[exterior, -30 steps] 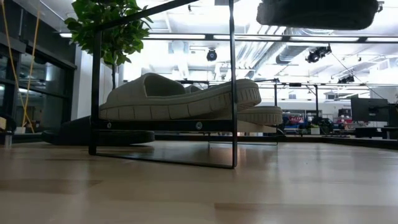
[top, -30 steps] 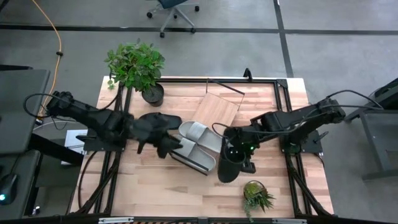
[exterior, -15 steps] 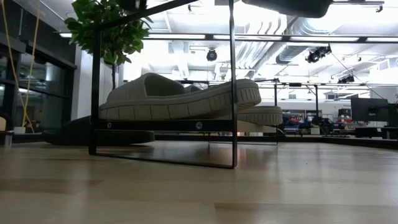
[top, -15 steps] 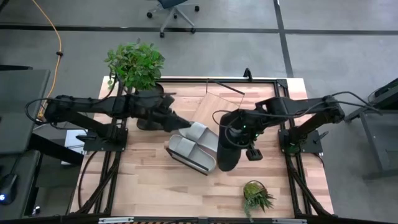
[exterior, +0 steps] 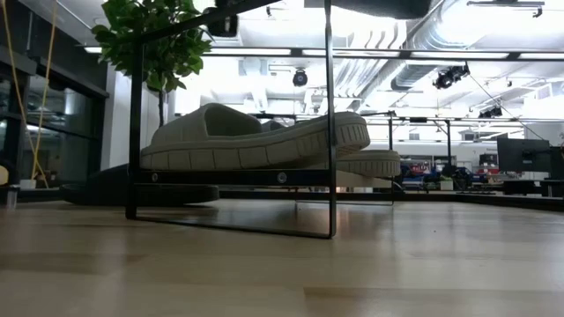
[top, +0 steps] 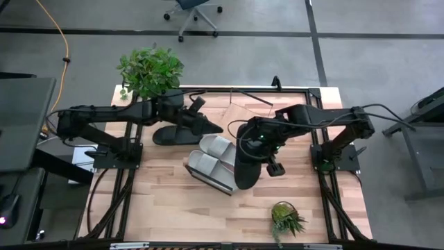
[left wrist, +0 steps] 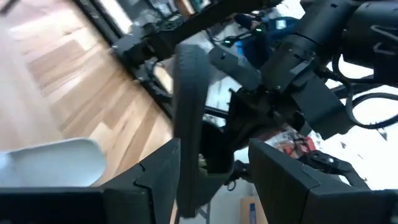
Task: Pick and place slides into the shelf
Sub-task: Put the bottom black slide on the shelf
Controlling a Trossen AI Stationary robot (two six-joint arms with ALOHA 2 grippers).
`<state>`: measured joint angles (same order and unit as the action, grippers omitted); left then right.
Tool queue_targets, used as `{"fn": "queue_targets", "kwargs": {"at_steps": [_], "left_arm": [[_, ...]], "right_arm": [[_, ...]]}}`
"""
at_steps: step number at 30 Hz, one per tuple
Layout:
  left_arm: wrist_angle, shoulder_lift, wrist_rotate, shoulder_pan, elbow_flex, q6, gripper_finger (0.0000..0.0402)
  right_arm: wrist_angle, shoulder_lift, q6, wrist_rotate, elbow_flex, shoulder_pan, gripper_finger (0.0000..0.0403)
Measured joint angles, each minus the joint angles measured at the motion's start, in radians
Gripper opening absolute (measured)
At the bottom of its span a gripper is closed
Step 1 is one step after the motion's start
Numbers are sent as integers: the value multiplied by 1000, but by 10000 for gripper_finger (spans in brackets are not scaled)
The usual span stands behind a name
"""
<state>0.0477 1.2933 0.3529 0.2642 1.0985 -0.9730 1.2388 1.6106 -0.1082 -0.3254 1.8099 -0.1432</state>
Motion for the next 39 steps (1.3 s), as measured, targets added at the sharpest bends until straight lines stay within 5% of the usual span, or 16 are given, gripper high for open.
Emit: {"fn": "queue_targets", "kwargs": {"at_steps": [14,22,39], "left_arm": [[-41,161,109,-2,136,40,180],[191,246,103,-3,267,153,180],[343,270,12,-2,310,210,180]], "right_arm": [[-1,32,-32,-28,42,19,0],[0,32,-31,-33,42,19,0],[-2,32,-50,-23,42,19,0]]}}
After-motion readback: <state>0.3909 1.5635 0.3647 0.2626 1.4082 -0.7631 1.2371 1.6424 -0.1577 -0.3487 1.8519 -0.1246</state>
